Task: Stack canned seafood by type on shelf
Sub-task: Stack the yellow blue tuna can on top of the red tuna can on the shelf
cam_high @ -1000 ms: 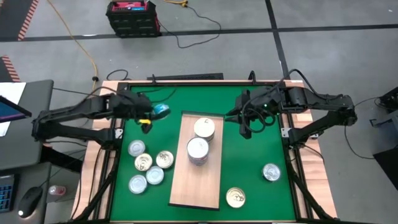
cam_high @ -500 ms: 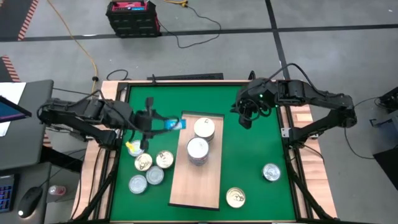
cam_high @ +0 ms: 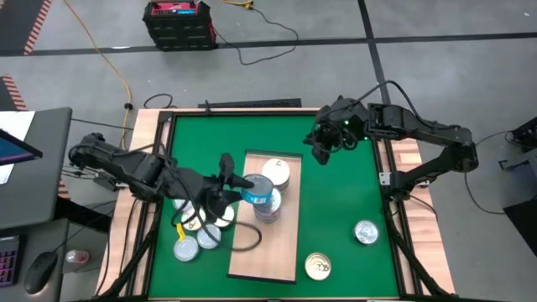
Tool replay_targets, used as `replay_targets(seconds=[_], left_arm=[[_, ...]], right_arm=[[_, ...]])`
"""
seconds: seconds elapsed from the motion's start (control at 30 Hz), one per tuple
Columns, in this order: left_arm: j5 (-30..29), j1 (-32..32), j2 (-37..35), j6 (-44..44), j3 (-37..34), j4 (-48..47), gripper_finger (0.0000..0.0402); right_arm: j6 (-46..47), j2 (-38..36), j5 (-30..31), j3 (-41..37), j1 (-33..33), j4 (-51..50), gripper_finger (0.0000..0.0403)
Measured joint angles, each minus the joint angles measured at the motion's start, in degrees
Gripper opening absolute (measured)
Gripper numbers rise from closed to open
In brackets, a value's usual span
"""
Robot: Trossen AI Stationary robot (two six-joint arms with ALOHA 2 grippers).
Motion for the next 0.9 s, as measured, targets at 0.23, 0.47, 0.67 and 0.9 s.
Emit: replay_targets(seconds=[0.23, 0.47, 0.67, 0.9], left_arm=[[3.09, 0.4, 0.95, 6.18, -0.48, 1.72, 0.0145], [3.66, 2.21, 3.92, 9.4, -0.7, 0.4, 0.0146], [2.55, 2.79, 6.97, 5.96, -0.68, 0.24, 0.0146], [4.13, 2.77, 6.23, 3.07, -0.68, -0.75, 0.0168]], right_arm=[[2.45, 1.03, 0.19, 0.0, 1.45, 2.19, 0.0118], [3.71, 2.44, 0.25, 0.0, 2.04, 4.94, 0.0118], [4.36, 3.03, 0.32, -0.02, 2.44, 5.14, 0.0118], [4.91, 3.34, 0.38, -0.02, 3.28, 5.23, 0.0118]])
